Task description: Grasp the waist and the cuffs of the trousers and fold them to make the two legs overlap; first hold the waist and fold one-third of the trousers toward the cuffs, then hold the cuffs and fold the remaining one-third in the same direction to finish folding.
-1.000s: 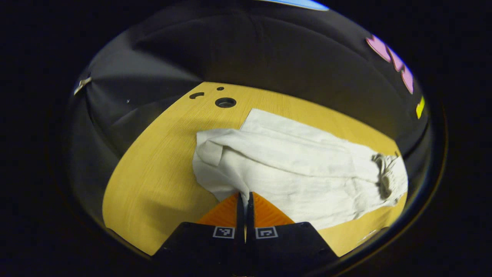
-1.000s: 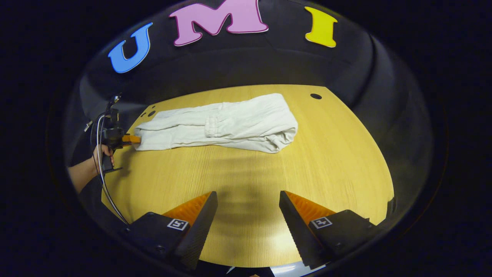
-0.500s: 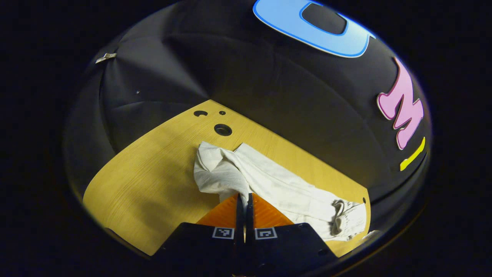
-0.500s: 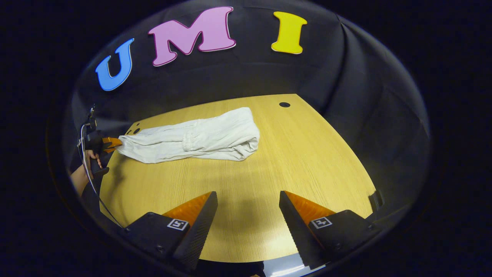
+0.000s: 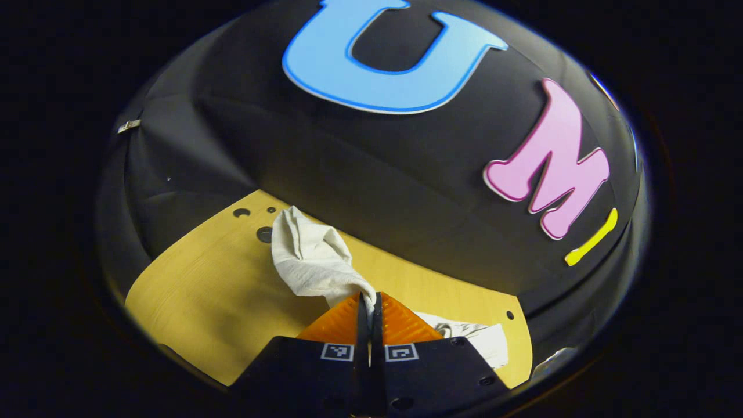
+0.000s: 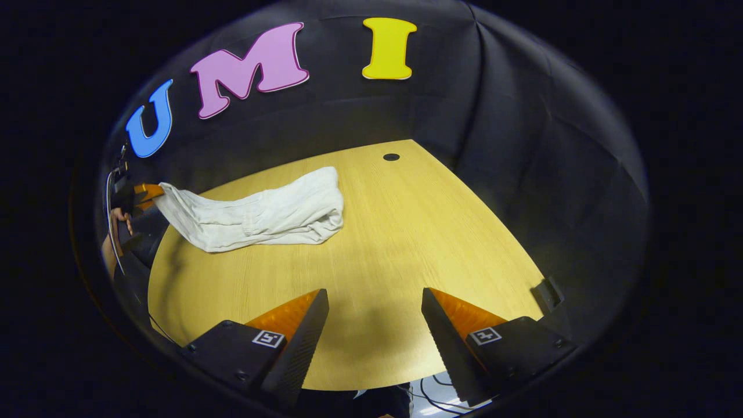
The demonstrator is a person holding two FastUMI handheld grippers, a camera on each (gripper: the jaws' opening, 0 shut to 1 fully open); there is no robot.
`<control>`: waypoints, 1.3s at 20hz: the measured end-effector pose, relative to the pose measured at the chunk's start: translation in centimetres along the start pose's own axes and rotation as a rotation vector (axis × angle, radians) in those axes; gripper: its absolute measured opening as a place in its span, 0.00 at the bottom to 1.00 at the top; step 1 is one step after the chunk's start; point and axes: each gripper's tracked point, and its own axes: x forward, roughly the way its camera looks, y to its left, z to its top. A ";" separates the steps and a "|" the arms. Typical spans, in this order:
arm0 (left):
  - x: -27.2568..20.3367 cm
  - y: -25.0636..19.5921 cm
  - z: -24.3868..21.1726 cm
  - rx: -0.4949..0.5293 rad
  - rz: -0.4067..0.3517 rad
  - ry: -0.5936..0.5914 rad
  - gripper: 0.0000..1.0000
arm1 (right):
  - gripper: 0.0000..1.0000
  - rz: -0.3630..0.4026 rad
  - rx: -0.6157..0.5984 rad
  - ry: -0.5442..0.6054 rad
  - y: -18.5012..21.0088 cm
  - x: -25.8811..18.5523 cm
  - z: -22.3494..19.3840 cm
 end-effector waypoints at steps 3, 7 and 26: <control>-0.4 -5.6 0.2 0.033 -0.041 -0.018 0.05 | 0.99 0.013 -0.009 -0.030 -2.0 0.4 1.7; -1.1 -13.8 -0.7 0.031 -0.099 -0.030 0.05 | 0.99 0.046 -0.030 -0.043 -4.3 1.6 3.0; 3.3 -33.1 -21.8 0.076 -0.212 0.237 0.07 | 0.99 0.219 -0.080 0.009 -9.5 5.9 2.8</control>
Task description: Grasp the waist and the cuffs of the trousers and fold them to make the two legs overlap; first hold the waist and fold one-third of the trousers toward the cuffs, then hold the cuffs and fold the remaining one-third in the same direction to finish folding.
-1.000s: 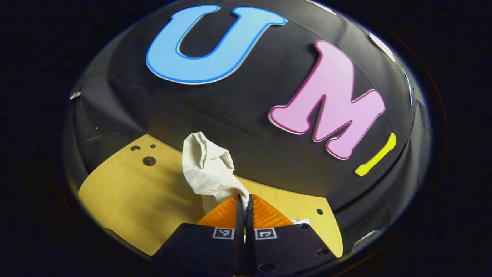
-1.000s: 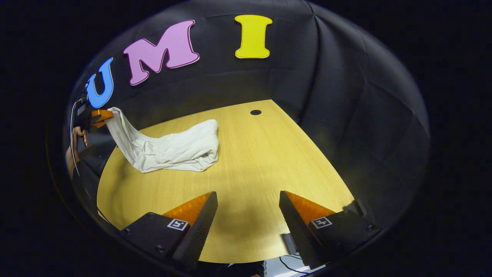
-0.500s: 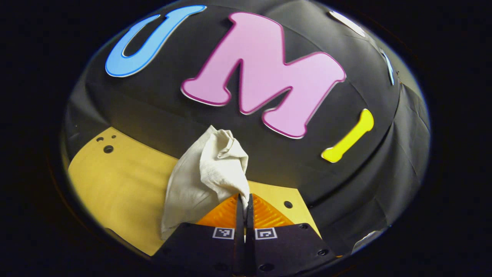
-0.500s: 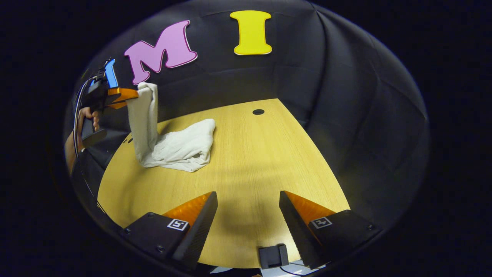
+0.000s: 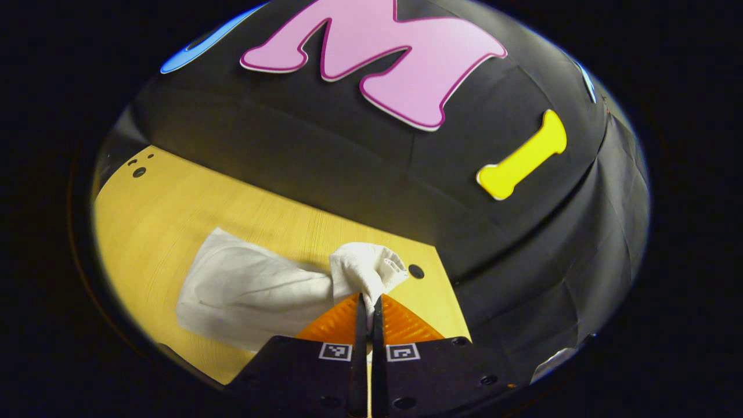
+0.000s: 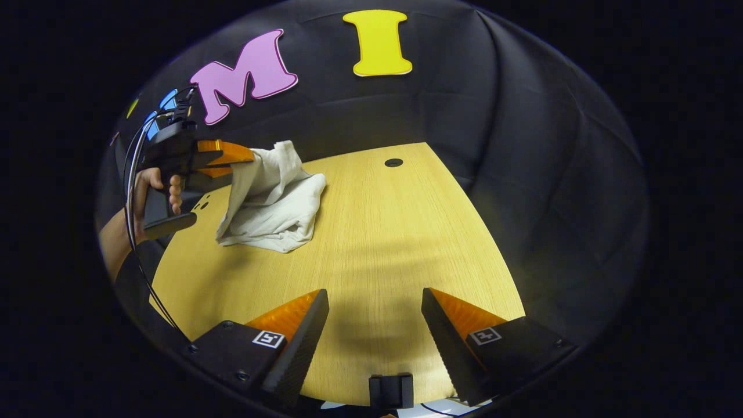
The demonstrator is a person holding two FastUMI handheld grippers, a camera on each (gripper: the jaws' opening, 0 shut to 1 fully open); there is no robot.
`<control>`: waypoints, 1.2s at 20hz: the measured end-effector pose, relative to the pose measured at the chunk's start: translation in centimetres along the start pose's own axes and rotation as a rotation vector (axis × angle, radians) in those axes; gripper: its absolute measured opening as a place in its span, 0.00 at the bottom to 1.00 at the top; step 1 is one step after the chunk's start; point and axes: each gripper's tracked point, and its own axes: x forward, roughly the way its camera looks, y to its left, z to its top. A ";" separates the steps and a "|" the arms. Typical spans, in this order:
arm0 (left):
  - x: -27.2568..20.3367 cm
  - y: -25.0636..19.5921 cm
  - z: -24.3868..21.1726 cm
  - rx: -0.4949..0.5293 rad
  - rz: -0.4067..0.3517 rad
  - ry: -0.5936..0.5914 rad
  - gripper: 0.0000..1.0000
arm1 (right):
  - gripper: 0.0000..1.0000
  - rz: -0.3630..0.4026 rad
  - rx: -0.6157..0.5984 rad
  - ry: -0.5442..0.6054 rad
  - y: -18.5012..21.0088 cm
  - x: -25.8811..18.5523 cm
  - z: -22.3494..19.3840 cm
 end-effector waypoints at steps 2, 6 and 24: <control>0.0 0.0 -1.5 0.018 0.005 0.029 0.12 | 0.99 0.004 -0.002 0.001 0.3 0.2 0.0; -1.7 0.0 -3.0 0.036 -0.021 0.055 0.55 | 0.99 0.020 0.012 -0.003 1.9 0.3 0.1; -33.0 15.0 2.3 0.316 0.256 -0.441 0.95 | 0.99 -0.033 -0.006 -0.316 16.9 -8.1 3.8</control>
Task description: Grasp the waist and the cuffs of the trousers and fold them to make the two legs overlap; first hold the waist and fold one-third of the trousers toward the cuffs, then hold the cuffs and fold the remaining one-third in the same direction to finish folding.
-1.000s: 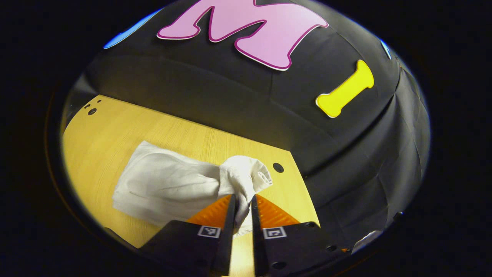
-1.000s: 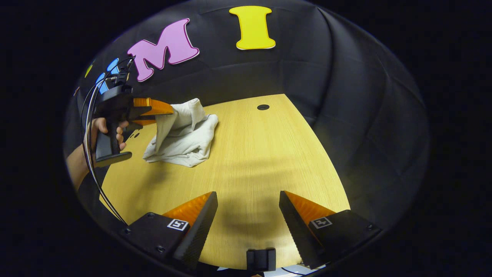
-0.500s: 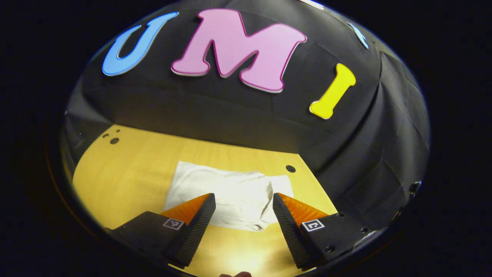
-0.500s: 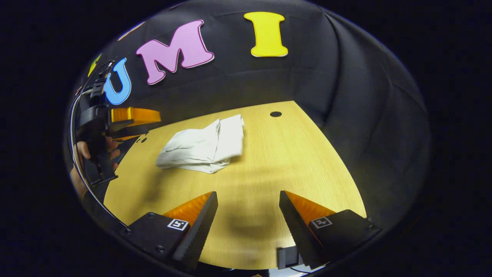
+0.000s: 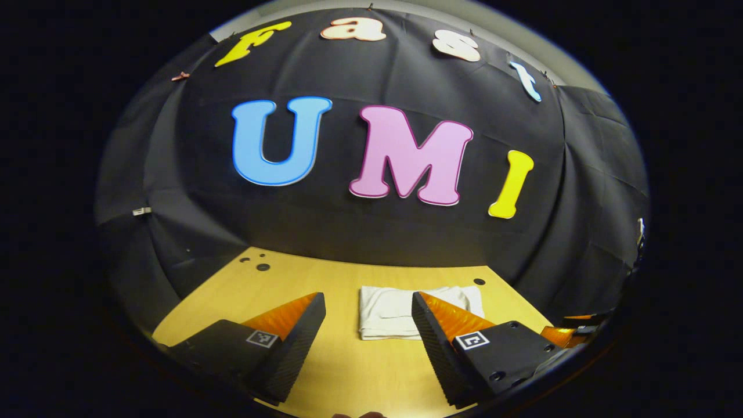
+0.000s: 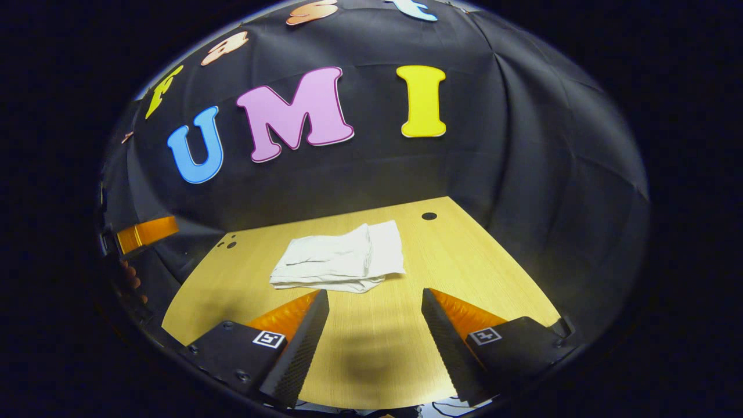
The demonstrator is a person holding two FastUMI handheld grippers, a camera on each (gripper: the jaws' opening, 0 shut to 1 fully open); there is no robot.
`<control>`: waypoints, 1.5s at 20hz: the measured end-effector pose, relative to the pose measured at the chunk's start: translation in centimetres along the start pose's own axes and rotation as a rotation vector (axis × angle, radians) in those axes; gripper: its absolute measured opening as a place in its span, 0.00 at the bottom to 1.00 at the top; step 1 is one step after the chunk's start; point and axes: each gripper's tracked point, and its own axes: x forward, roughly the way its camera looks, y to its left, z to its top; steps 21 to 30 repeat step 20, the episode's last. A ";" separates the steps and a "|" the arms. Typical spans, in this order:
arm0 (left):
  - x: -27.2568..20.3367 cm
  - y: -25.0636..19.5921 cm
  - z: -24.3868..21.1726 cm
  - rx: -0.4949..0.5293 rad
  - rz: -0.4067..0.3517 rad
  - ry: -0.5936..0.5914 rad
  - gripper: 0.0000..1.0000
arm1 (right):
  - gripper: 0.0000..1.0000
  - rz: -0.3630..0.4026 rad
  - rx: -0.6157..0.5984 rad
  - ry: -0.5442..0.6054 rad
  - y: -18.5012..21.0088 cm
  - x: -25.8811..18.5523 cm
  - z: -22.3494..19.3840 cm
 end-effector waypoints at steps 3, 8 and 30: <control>-3.0 2.4 -2.0 0.012 0.024 0.021 0.95 | 0.99 -0.008 -0.036 -0.036 1.7 -2.2 0.0; -6.1 3.4 -5.4 -0.023 0.008 0.112 0.95 | 0.98 -0.011 -0.067 -0.054 3.9 -5.6 -0.6; -8.0 3.6 -7.5 -0.036 -0.024 0.150 0.95 | 0.99 0.023 -0.105 -0.031 7.3 -7.6 -2.6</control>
